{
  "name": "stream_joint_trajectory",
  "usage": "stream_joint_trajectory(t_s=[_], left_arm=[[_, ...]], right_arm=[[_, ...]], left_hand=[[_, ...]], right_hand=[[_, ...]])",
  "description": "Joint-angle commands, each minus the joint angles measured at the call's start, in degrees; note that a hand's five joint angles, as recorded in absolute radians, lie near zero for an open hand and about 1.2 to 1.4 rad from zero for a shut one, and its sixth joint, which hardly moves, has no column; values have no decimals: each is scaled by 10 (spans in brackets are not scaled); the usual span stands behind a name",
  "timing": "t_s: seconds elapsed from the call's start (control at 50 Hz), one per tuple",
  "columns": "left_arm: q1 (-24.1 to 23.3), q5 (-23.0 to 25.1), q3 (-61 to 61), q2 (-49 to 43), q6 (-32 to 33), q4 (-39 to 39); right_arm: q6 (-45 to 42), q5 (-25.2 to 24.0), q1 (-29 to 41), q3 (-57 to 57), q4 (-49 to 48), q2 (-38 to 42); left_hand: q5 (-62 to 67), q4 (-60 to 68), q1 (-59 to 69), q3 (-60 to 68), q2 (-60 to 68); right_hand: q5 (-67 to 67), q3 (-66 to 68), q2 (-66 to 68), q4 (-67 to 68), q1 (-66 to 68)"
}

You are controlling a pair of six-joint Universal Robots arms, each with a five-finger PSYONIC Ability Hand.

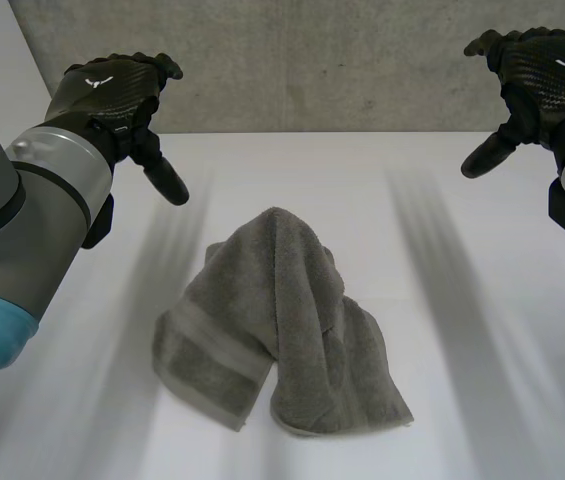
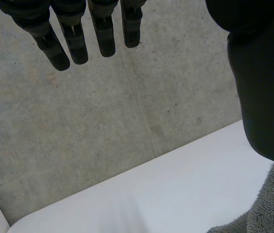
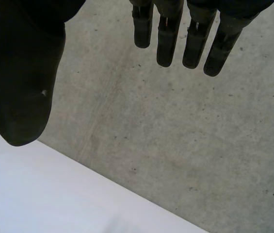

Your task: Fold the towel.

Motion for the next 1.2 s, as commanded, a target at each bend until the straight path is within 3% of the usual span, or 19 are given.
stream_joint_trajectory(t_s=[0.02, 0.24, 0.3, 0.4, 0.56, 0.7, 0.96, 1.2], left_arm=[[0, 3, -27, 15, 0, -4], [-11, 26, -232, 81, 22, -19], [-33, 80, -318, 92, 31, -16], [-42, 111, -369, 82, 31, -10], [-48, 112, -382, 26, 30, 14], [-54, 108, -378, -33, 30, 93], [-67, 106, -365, -92, 31, 183], [-69, 66, -337, -146, 32, 188]], right_arm=[[-16, -16, 2, -1, 32, 5], [-150, -111, 9, 98, 122, 9], [-177, -135, 10, 153, 122, 5], [-200, -158, 22, 224, 120, 8], [-207, -170, 47, 291, 52, 39], [-207, -168, 72, 314, 3, 68], [-205, -162, 82, 335, -74, 114], [-205, -160, 77, 339, -81, 119]], left_hand=[[-111, -33, -33, -26, -33], [-69, 9, 9, 16, 9], [-53, 26, 26, 33, 26], [-22, 56, 56, 63, 56], [-22, 56, 56, 63, 56], [-24, 55, 54, 61, 55], [-22, 56, 56, 63, 56], [-4, 75, 74, 81, 75]], right_hand=[[-35, -41, -149, -47, -34], [-35, -41, -149, -47, -34], [-35, -41, -149, -47, -34], [-14, -20, -128, -26, -14], [-6, -11, -120, -17, -5], [15, 9, -99, 3, 15], [141, 135, 27, 129, 141], [159, 154, 45, 148, 160]])
